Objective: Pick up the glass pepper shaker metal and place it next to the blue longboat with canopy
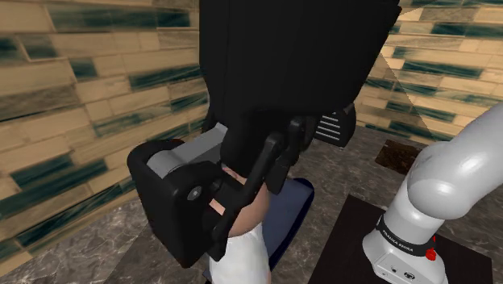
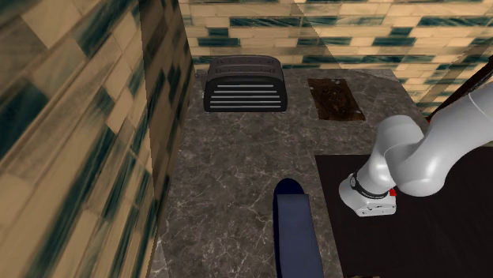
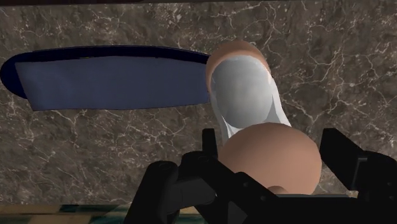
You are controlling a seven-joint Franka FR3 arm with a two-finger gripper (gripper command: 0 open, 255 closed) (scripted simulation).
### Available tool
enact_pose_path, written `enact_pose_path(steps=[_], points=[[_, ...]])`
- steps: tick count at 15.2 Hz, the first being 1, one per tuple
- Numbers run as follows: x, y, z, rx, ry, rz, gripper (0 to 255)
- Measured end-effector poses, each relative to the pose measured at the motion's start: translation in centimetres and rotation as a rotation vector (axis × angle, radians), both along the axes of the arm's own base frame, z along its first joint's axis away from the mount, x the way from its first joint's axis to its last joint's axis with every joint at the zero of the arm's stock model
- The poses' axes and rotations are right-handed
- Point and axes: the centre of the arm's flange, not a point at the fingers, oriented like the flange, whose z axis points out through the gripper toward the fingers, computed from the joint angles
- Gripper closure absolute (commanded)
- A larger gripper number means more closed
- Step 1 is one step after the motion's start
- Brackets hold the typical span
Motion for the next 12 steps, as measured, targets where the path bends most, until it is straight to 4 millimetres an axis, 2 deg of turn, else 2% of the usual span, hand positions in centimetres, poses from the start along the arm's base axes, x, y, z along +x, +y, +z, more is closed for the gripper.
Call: enact_pose_path(steps=[2, 3, 8, 12], points=[[-1.1, 2.3, -0.1, -0.002, 0.000, 0.000, 255], [-1.4, 2.8, -0.4, 0.001, 0.000, -0.001, 255], [-1.7, 3.4, -2.3, 0.006, 0.001, -0.002, 255], [-1.8, 3.2, -4.3, 0.006, 0.001, -0.002, 255]])
